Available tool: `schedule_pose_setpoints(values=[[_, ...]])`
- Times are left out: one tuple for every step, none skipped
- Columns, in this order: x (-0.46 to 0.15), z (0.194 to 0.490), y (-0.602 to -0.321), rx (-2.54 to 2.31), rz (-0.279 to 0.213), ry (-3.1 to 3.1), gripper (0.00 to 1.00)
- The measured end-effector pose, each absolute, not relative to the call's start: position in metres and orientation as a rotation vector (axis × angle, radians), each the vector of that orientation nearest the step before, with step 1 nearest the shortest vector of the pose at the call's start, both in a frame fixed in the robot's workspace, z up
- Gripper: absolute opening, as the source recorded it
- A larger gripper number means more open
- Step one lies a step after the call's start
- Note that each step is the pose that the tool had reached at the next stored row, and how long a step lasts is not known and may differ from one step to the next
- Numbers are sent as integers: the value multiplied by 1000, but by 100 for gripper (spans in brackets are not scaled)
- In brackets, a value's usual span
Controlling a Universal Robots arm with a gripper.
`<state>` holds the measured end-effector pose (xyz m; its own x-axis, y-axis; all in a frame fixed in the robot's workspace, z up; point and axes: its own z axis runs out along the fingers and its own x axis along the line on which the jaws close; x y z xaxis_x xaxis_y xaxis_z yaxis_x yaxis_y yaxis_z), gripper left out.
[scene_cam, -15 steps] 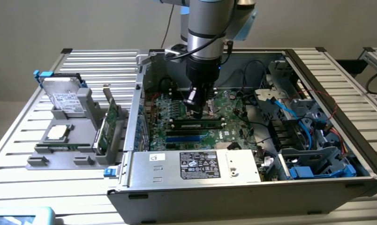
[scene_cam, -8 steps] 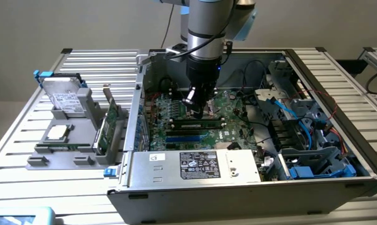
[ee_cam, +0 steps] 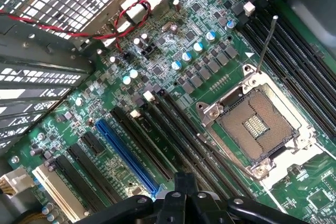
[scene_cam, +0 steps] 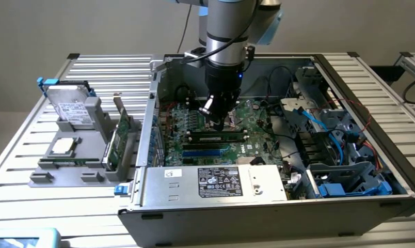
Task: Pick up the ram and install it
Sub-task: 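Press down the ram until it locks into place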
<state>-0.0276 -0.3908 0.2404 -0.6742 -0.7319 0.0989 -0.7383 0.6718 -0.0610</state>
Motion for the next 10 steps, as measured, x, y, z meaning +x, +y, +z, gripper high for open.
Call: schedule_pose_setpoints(values=[[-28, 240, -391, 1221, 148, -2820, 11], [-28, 240, -391, 1205, 148, -2828, 11], [-28, 240, -391, 1189, 149, -2836, 11], [-28, 240, -391, 1173, 149, -2843, 11], [-28, 240, -391, 1156, 150, -2851, 11], [-28, 240, -391, 1140, 150, -2858, 11], [-28, 240, -391, 1123, 150, -2865, 11], [-28, 240, -391, 1106, 150, -2873, 11], [-28, 240, -391, 1091, 151, -2879, 11], [-28, 240, -391, 1072, 151, -2887, 11]])
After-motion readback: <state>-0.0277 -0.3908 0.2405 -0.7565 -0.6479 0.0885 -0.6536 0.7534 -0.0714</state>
